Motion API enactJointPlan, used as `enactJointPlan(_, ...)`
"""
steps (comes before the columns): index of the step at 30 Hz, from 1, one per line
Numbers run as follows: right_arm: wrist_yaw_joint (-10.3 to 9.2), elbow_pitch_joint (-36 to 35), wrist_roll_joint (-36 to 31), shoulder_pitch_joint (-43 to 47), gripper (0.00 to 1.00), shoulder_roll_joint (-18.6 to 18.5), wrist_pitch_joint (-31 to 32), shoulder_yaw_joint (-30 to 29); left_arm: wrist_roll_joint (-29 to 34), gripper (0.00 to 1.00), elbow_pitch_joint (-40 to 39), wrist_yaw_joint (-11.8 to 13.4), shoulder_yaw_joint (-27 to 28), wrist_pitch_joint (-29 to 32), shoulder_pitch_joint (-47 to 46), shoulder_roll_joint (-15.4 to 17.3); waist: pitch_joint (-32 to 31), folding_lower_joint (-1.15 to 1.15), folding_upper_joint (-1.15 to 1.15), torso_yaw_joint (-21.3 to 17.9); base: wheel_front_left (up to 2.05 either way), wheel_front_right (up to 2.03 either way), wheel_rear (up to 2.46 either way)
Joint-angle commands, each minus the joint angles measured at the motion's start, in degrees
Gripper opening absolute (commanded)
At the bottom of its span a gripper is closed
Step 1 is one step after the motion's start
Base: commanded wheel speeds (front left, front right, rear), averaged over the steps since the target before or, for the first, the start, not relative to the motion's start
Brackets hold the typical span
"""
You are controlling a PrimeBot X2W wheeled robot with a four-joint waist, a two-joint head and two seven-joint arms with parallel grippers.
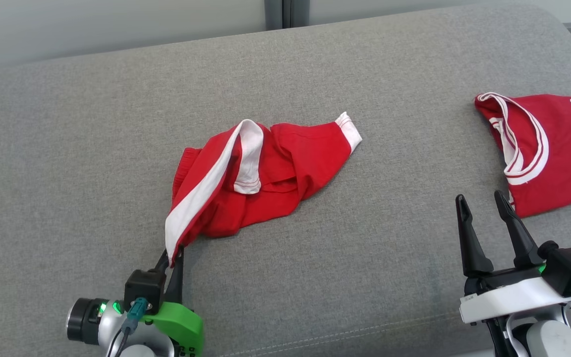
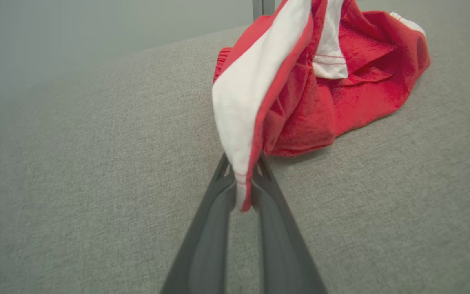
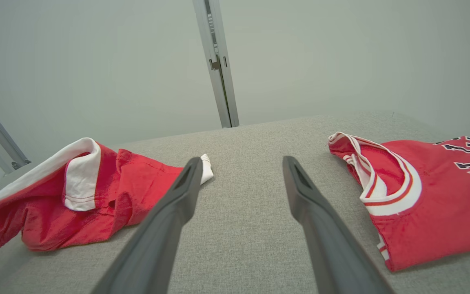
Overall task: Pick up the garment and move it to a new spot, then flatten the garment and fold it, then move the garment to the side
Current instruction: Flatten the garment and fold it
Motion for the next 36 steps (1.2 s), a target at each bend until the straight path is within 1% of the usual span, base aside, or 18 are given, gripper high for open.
enactJointPlan(1, -0.01, -0.23, 0.19, -0.31, 1.0, -0.24, 0.01, -0.09, -0.79, 0.0, 0.49, -0.43, 0.45, -0.59, 0.83, -0.36, -0.11, 0.0, 0.0, 0.19, 0.0, 0.0, 0.0)
enactJointPlan(2, -0.01, -0.22, 0.19, -0.23, 1.0, -0.22, 0.1, -0.09, -1.42, 0.01, 1.66, -0.85, 0.66, -0.64, 1.01, -0.92, -0.16, 0.0, 0.0, 0.31, 0.0, 0.0, 0.0)
enactJointPlan(3, -0.01, -0.17, 0.26, -0.16, 1.0, -0.2, 0.19, -0.04, -2.27, 0.34, 2.57, -1.32, 1.03, -0.92, 1.17, -1.48, -0.21, 0.0, 0.0, 0.41, 0.0, 0.0, 0.0)
enactJointPlan(4, -0.01, -0.03, 0.32, -0.12, 1.0, -0.17, 0.29, 0.05, -2.69, 0.87, 3.47, -1.5, 1.5, -1.15, 0.97, -1.93, -0.25, 0.0, 0.0, 0.51, 0.0, 0.0, 0.0)
enactJointPlan(5, -0.01, 0.16, 0.33, -0.08, 1.0, -0.17, 0.38, 0.12, -3.27, 1.0, 4.37, -1.81, 1.78, -1.22, 0.89, -2.25, -0.32, 0.0, 0.0, 0.62, 0.0, 0.0, 0.0)
enactJointPlan(9, -0.01, 0.45, 0.45, -0.13, 1.0, -0.15, 0.42, 0.07, -4.3, 1.0, 5.64, -1.15, 4.05, -1.83, 1.33, -2.84, -0.67, 0.0, 0.0, 1.03, 0.0, 0.0, 0.0)
enactJointPlan(12, -0.01, 0.65, 0.44, -0.32, 1.0, -0.21, 0.45, 0.15, -4.65, 1.0, 4.75, -0.21, 6.28, -2.19, 2.46, -2.6, -0.99, 0.0, 0.0, 1.46, 0.0, 0.0, 0.0)
enactJointPlan(14, -0.01, 0.66, 0.35, -0.45, 1.0, -0.19, 0.42, 0.18, -5.1, 1.0, 3.08, 0.16, 8.16, -2.33, 3.05, -2.54, -1.31, 0.0, 0.0, 1.91, 0.0, 0.0, 0.0)
enactJointPlan(20, -0.01, 0.8, -0.05, -0.42, 1.0, -0.51, 0.84, 0.62, -3.67, 1.0, -4.25, 1.32, 13.53, -2.18, 6.1, -1.85, -2.55, 0.0, 0.0, 3.49, 0.0, 0.0, 0.0)
enactJointPlan(29, -0.01, 0.9, -0.7, -1.13, 1.0, -1.17, 1.23, 1.35, -1.61, 1.0, -16.04, 1.42, 19.76, -2.18, 8.93, -1.27, -5.08, 0.0, 0.0, 4.85, 0.0, 0.0, 0.0)
enactJointPlan(32, -0.01, 1.16, -0.94, -1.4, 1.0, -1.58, 1.43, 1.96, -1.69, 1.0, -18.84, 0.99, 21.05, -2.19, 8.84, -1.13, -6.16, 0.0, 0.0, 4.98, 0.0, 0.0, 0.0)
enactJointPlan(33, -0.01, 1.41, -1.28, -1.36, 1.0, -1.92, 1.47, 2.57, -2.54, 1.0, -20.0, 0.47, 21.81, -2.18, 8.57, -1.24, -6.83, 0.0, 0.0, 5.01, 0.0, 0.0, 0.0)
enactJointPlan(34, -0.01, 1.59, -1.3, -1.37, 1.0, -2.0, 1.59, 2.95, -2.46, 1.0, -20.25, 0.14, 22.14, -2.17, 8.45, -0.83, -7.15, 0.0, 0.0, 4.96, 0.0, 0.0, 0.0)
enactJointPlan(36, -0.01, 1.96, -1.39, -1.37, 1.0, -2.25, 1.65, 3.66, -3.55, 1.0, -20.66, -0.39, 22.6, -2.17, 8.6, -1.05, -7.83, 0.0, 0.0, 4.87, 0.0, 0.0, 0.0)
